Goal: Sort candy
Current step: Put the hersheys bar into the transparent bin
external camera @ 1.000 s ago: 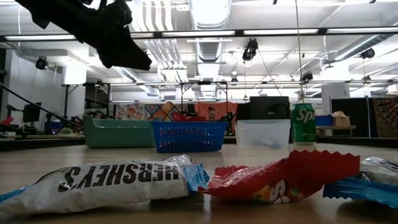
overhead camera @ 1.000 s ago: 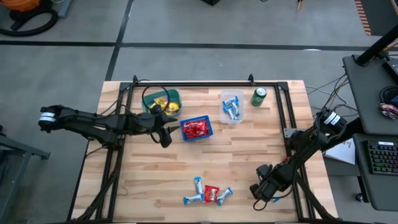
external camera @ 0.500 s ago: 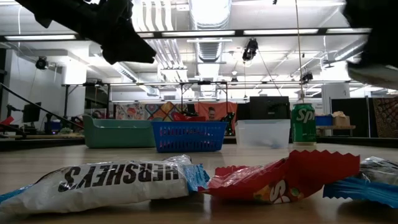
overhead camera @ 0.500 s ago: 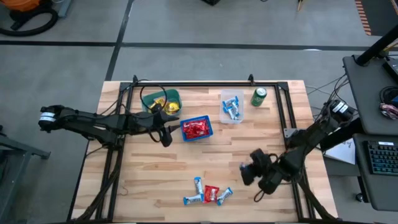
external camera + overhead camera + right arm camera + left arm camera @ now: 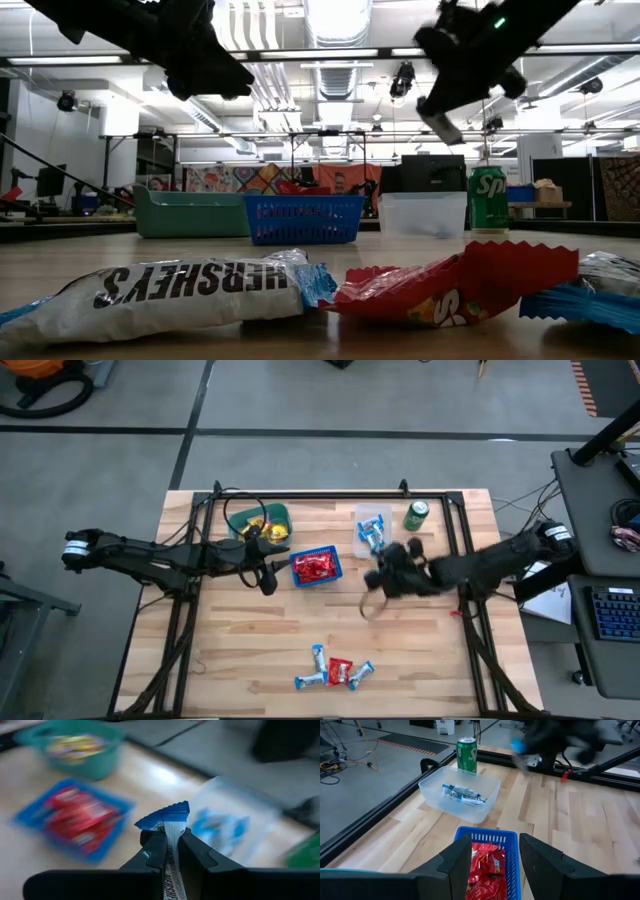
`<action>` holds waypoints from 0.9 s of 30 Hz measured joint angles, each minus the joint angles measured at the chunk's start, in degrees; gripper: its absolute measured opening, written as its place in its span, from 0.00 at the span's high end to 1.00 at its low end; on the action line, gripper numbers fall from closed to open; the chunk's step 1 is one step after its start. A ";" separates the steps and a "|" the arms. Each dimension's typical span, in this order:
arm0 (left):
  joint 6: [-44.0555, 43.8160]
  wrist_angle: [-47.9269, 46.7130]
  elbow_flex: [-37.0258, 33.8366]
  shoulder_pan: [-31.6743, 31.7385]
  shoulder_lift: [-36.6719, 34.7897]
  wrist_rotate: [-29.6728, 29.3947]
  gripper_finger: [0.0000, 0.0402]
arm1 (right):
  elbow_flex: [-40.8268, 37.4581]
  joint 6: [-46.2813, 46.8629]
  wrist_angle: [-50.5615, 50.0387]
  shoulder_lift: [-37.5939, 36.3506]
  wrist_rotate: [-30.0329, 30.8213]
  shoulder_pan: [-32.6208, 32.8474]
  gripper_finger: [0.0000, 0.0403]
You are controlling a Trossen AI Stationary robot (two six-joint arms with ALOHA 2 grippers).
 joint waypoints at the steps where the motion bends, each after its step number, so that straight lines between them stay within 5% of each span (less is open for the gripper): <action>1: -0.13 0.00 0.00 0.00 0.00 -0.02 0.63 | 0.00 -1.96 0.19 0.00 0.84 -2.65 0.92; 7: -1.11 -0.04 0.00 0.00 0.00 0.00 0.63 | -0.02 -11.15 3.89 0.03 1.33 -18.42 0.92; 13: -1.14 -0.09 0.00 0.00 0.21 0.00 0.63 | -0.02 -18.42 10.66 1.92 -12.48 -29.96 0.92; 19: -1.06 -0.26 0.00 0.00 1.59 0.00 0.63 | -0.02 -23.50 17.55 5.84 -17.92 -34.80 0.90; 27: -1.40 -0.22 0.00 0.00 3.92 0.00 0.63 | -0.04 -25.20 21.34 10.45 -21.03 -36.21 0.75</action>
